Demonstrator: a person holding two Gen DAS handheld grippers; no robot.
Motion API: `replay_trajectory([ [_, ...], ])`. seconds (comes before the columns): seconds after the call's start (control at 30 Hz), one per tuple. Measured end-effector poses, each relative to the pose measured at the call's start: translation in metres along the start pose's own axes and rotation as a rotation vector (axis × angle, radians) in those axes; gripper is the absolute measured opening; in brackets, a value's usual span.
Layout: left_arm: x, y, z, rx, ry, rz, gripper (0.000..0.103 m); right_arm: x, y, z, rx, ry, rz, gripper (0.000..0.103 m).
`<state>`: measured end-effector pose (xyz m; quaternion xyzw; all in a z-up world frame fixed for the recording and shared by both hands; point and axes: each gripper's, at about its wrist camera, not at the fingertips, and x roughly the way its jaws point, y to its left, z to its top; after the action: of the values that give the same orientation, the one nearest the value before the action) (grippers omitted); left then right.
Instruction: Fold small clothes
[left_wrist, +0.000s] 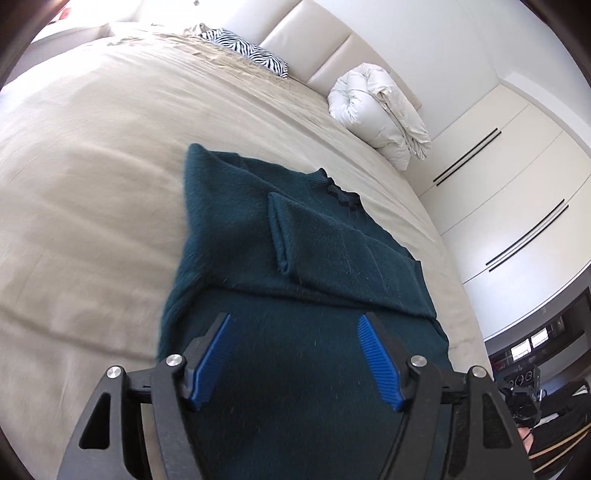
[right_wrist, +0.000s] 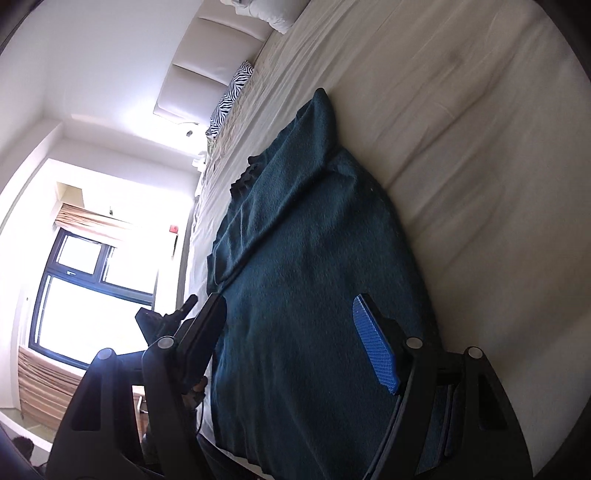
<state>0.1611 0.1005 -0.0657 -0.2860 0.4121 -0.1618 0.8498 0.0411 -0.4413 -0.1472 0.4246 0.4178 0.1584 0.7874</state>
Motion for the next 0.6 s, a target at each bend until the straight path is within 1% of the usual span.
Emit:
replay_trajectory([
  [0.07, -0.027, 0.009, -0.021, -0.031, 0.000, 0.023, 0.072, -0.012, 0.003, -0.022, -0.024, -0.016, -0.026, 0.071],
  [0.1, -0.038, 0.012, -0.032, -0.037, 0.005, 0.039, 0.072, -0.028, -0.002, -0.032, -0.034, -0.018, -0.033, 0.071],
  [0.17, -0.059, 0.019, -0.055, -0.050, 0.012, 0.067, 0.072, -0.037, 0.002, -0.047, -0.062, -0.031, -0.056, 0.071],
  [0.23, -0.077, 0.027, -0.078, -0.083, 0.027, 0.081, 0.072, -0.047, 0.007, -0.059, -0.089, -0.043, -0.077, 0.071],
  [0.33, -0.098, 0.036, -0.113, -0.111, 0.054, 0.089, 0.072, -0.053, 0.017, -0.070, -0.130, -0.040, -0.100, 0.071],
  [0.47, -0.118, 0.031, -0.148, -0.099, 0.089, 0.066, 0.071, -0.057, 0.030, -0.081, -0.190, -0.020, -0.161, 0.071],
  [0.6, -0.125, 0.024, -0.167, -0.092, 0.122, 0.042, 0.071, -0.070, 0.028, -0.093, -0.195, -0.020, -0.168, 0.071],
])
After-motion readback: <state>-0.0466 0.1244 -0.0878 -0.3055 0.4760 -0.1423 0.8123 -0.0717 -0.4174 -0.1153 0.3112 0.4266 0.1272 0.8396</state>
